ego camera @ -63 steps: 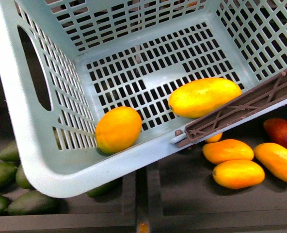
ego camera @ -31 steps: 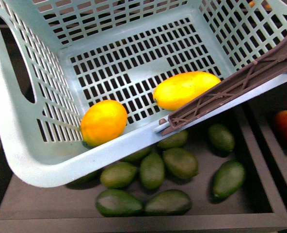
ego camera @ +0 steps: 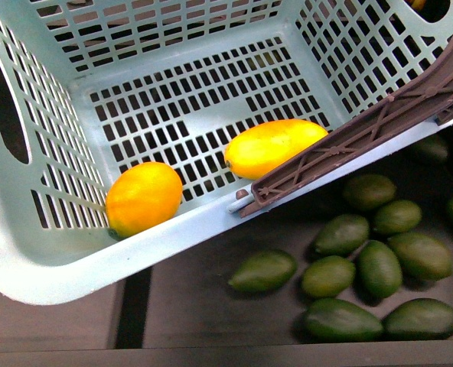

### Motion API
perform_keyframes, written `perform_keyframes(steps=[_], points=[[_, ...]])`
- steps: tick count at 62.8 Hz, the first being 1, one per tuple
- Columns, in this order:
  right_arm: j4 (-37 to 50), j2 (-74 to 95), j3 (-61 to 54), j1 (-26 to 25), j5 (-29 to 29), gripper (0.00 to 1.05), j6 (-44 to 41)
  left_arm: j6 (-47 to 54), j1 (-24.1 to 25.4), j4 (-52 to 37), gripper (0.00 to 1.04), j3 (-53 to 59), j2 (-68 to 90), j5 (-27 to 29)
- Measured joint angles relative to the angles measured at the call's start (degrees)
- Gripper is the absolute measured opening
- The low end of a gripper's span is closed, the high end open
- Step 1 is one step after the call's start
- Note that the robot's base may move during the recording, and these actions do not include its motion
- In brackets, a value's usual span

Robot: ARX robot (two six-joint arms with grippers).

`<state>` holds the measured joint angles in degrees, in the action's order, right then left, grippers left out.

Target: Pick lemon and mango into basket

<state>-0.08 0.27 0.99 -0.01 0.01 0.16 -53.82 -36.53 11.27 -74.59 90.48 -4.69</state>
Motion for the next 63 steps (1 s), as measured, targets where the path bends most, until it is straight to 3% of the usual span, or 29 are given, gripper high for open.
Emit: perform_keyframes(steps=[15,21,22,24,30,33,36,43,51,63], points=[[0.0,-0.1,0.0,-0.1,-0.4,0.96,0.0,-0.2,0.5,0.0,0.17,0.0,0.0,-0.2],[0.0,-0.1,0.0,-0.1,-0.4,0.96,0.0,0.0,0.9,0.1,0.17,0.0,-0.1,2.1],[0.0,-0.1,0.0,-0.1,-0.4,0.96,0.0,-0.4,0.7,0.6,0.17,-0.2,0.0,3.7],[0.0,-0.1,0.0,0.0,-0.3,0.96,0.0,-3.7,-0.4,6.8,0.17,-3.1,1.3,13.4],[0.0,-0.1,0.0,0.0,-0.3,0.96,0.0,-23.1,-1.1,15.0,0.17,-5.2,3.2,34.2],[0.0,-0.1,0.0,0.0,-0.2,0.96,0.0,-35.4,0.4,13.2,0.17,-4.0,3.7,43.1],[0.0,-0.1,0.0,0.0,0.0,0.96,0.0,-40.0,2.8,11.8,0.17,-3.6,4.2,46.8],[0.0,-0.1,0.0,0.0,0.0,0.96,0.0,-42.2,8.8,7.7,0.17,-2.4,5.0,43.5],[0.0,-0.1,0.0,0.0,-0.1,0.96,0.0,-44.8,16.1,-0.2,0.17,-0.8,9.6,33.5],[0.0,-0.1,0.0,0.0,0.0,0.96,0.0,-41.4,23.2,-3.8,0.17,-2.2,20.1,22.4]])
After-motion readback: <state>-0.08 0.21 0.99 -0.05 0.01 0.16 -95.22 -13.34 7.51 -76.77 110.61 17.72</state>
